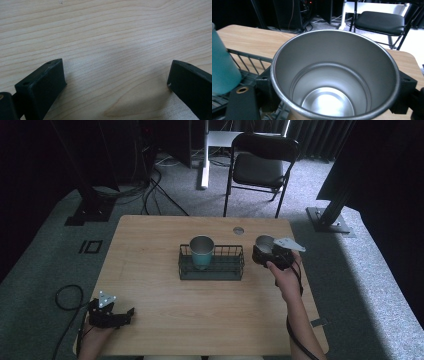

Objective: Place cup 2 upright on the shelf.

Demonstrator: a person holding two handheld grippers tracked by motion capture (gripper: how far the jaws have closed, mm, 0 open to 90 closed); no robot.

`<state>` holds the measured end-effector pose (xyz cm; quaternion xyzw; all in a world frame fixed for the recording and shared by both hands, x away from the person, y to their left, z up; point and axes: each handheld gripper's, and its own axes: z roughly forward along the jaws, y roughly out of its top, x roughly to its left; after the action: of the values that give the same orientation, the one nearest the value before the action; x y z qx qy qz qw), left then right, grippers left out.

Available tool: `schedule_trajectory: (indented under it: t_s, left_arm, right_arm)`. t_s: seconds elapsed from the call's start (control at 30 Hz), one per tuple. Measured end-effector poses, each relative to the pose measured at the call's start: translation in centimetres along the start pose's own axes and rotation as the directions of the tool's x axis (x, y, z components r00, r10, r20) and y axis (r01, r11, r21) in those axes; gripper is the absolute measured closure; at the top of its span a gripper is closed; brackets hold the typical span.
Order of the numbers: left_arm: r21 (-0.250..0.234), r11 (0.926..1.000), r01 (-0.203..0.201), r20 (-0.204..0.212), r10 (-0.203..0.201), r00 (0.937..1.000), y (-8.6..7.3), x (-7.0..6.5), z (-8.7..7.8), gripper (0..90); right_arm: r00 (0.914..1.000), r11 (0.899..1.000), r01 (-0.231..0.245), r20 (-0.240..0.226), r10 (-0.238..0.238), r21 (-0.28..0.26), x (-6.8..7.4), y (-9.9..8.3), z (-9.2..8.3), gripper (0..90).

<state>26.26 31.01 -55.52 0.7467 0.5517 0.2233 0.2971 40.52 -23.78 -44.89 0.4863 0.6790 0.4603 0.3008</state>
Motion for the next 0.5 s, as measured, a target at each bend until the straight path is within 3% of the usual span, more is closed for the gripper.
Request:
schedule_trajectory:
  t_s: [0.5]
  left_arm:
    - [0.0, 1.0, 0.0, 0.0, 0.0, 1.0, 0.0, 0.0, 0.0, 2.0]
  right_arm:
    - [0.9984, 1.0, 0.028, -0.049, -0.028, -0.007, 2.1, 2.0, 0.0, 18.2]
